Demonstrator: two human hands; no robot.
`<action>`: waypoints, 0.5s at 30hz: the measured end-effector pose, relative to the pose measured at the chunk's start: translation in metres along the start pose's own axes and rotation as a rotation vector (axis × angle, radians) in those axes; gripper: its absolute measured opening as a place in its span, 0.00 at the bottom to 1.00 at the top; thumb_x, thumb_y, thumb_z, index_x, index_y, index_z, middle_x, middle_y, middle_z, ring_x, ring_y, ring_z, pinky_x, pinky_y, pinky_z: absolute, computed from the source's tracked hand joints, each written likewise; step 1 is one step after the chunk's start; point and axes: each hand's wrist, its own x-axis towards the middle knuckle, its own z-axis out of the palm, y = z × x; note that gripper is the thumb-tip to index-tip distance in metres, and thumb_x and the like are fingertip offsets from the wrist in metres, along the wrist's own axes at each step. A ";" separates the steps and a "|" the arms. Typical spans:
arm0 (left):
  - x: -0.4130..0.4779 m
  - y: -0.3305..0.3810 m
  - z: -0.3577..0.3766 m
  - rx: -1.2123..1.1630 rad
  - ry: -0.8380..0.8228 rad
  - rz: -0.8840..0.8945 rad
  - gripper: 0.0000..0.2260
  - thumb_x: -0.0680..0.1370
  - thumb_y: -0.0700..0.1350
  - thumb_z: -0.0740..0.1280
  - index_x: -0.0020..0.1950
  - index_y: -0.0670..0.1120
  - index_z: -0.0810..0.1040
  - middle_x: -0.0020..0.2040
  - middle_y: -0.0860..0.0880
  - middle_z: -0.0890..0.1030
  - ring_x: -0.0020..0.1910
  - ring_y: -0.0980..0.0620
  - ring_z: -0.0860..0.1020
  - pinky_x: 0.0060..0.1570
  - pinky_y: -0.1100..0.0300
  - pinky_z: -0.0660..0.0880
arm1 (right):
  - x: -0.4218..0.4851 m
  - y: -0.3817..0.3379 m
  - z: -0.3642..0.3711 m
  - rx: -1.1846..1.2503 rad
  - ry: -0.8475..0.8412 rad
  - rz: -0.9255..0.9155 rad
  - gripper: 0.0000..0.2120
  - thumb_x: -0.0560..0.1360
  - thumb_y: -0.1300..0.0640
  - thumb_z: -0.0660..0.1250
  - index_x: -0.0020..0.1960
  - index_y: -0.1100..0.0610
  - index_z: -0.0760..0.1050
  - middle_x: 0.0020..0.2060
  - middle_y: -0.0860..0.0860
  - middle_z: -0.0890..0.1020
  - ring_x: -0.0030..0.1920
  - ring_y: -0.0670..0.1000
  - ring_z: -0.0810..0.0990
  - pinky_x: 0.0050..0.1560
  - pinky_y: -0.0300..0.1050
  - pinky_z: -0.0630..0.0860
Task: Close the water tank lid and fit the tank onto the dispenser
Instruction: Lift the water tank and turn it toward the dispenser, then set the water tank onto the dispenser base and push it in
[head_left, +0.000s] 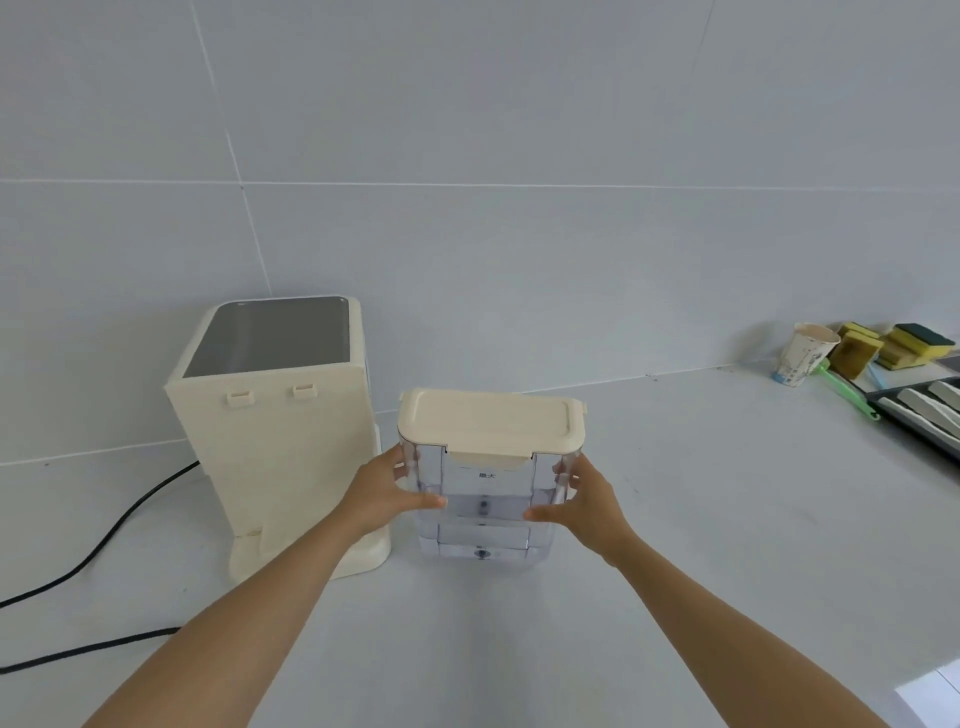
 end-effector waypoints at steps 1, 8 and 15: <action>-0.003 0.002 -0.005 -0.012 0.023 0.008 0.31 0.63 0.42 0.77 0.63 0.50 0.69 0.66 0.48 0.72 0.68 0.47 0.67 0.58 0.60 0.64 | 0.002 -0.006 -0.001 -0.003 -0.006 -0.017 0.39 0.60 0.59 0.79 0.66 0.59 0.65 0.52 0.49 0.72 0.55 0.50 0.71 0.50 0.42 0.66; -0.027 0.025 -0.056 0.029 0.180 0.074 0.27 0.60 0.46 0.79 0.57 0.51 0.74 0.55 0.53 0.76 0.59 0.50 0.73 0.58 0.59 0.67 | 0.011 -0.063 0.007 0.014 -0.081 -0.134 0.44 0.58 0.58 0.79 0.69 0.53 0.63 0.51 0.49 0.74 0.55 0.50 0.73 0.50 0.42 0.70; -0.059 0.036 -0.106 0.011 0.342 0.060 0.28 0.52 0.52 0.77 0.50 0.57 0.73 0.49 0.54 0.78 0.53 0.50 0.76 0.53 0.59 0.69 | 0.020 -0.118 0.030 -0.012 -0.179 -0.243 0.43 0.58 0.56 0.80 0.68 0.55 0.63 0.49 0.50 0.75 0.50 0.50 0.74 0.49 0.41 0.69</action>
